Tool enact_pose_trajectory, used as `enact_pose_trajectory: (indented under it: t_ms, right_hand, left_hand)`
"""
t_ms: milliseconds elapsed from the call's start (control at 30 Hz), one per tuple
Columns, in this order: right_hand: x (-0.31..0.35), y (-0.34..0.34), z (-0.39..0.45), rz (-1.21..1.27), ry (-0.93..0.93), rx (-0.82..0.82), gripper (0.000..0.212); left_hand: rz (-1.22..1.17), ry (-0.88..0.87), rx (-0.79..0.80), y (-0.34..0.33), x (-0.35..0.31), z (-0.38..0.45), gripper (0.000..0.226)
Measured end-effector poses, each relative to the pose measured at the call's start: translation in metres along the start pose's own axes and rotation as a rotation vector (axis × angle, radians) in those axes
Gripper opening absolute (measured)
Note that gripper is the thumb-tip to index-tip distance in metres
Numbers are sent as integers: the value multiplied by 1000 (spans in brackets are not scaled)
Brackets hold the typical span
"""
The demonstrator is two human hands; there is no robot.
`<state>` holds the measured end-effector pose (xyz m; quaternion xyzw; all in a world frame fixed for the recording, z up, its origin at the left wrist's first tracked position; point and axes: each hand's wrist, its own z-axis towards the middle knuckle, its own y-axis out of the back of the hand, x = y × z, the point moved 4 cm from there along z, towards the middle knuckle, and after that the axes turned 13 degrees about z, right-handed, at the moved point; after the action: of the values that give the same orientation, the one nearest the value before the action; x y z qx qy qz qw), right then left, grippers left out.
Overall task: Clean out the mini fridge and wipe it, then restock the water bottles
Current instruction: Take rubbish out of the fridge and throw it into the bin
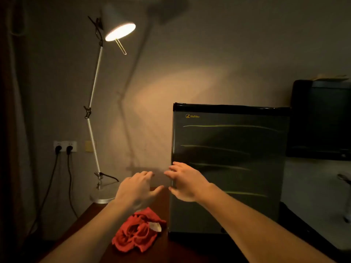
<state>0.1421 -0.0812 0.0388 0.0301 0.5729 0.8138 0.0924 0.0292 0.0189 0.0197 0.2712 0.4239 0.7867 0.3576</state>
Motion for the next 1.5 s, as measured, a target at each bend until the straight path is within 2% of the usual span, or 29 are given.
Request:
enact_pose_trajectory:
  t_ms: [100,233,367,800,967,1067,1433,1500]
  right_hand:
    - [0,-13,21,-315,122,60,41]
    - [0,-30,29,-659,151,211,34]
    - [2,-40,37,-783,148,229,32]
    - [2,-49,38,-829,144,226,58]
    - [17,-41,17,-726,176,187,55]
    - [29,-33,-4,-768,175,179,54]
    - [98,6,-104,-658,59,51,35]
    - [107,7,-123,-668,16,69,32]
  left_hand:
    - [0,3,4,-13,8,14,66]
    - [-15,17,40,-32,16,28,61]
    - [-34,21,51,-45,17,36,60]
    - [-90,34,64,-48,14,24,57]
    - [-123,32,66,-39,8,10,57]
    - [-120,27,74,-32,2,-5,57]
    - [-14,-38,111,6,-10,-88,51]
    - [-34,-60,106,12,-18,-98,50]
